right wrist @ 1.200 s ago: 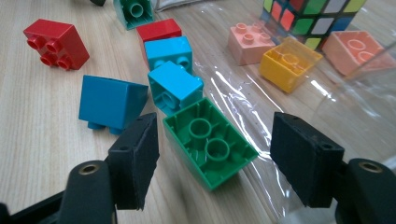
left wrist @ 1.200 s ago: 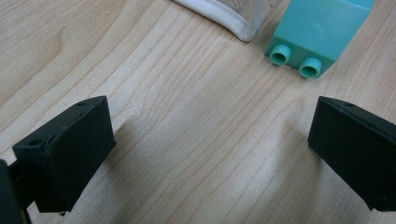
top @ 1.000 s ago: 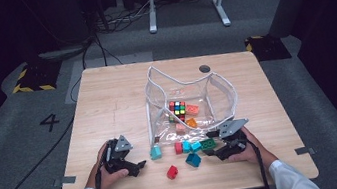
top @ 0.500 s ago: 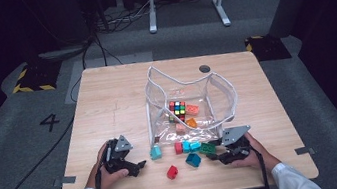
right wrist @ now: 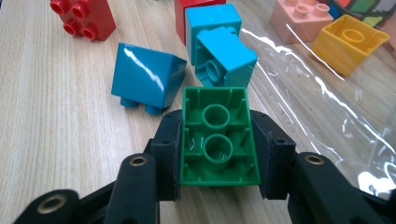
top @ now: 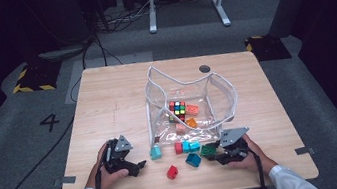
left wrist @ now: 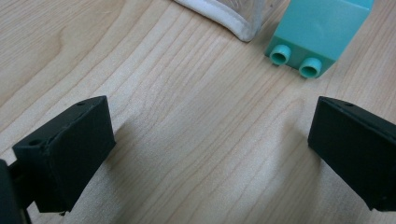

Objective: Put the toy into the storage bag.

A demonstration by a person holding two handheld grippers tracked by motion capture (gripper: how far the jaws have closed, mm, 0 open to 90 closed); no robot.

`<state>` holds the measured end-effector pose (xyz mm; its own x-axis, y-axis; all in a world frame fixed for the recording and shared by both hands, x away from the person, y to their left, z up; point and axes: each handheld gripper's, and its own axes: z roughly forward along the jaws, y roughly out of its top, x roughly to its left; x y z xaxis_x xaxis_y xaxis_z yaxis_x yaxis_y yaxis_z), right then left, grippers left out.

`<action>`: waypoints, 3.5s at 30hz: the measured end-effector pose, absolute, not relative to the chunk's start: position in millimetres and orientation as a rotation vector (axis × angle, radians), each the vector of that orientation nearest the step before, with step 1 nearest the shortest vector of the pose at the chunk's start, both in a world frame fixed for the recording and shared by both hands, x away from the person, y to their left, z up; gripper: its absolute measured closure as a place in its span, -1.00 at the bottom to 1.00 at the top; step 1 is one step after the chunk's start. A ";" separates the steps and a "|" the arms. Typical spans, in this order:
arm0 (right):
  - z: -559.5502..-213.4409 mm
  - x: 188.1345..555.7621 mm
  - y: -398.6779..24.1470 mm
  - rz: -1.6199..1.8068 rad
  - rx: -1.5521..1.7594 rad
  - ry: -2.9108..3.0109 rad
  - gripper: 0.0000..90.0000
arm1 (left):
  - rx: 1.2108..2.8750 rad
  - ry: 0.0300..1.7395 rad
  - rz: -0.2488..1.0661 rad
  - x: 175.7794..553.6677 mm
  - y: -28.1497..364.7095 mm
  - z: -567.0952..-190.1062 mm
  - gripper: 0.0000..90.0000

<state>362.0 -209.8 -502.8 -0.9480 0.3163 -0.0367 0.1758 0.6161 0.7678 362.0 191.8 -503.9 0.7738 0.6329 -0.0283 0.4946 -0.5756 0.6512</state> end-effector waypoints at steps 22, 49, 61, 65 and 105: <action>-473.0 373.0 -309.9 1.191 0.665 2.487 0.31 | 2.304 0.837 0.268 362.0 191.8 -504.0 -0.99; -385.9 411.2 -338.1 1.262 0.748 2.250 0.31 | 2.304 0.837 0.267 362.0 191.8 -504.0 -0.99; -341.3 431.7 -320.7 1.299 0.711 2.219 0.31 | 2.305 0.837 0.267 362.0 191.8 -503.9 -0.99; -334.1 438.6 -309.2 1.307 0.686 2.217 0.31 | 2.305 0.837 0.267 362.0 191.8 -503.9 -0.99; -348.3 475.8 -164.9 0.733 0.315 2.706 0.31 | 2.304 0.837 0.267 362.0 191.8 -503.9 -0.99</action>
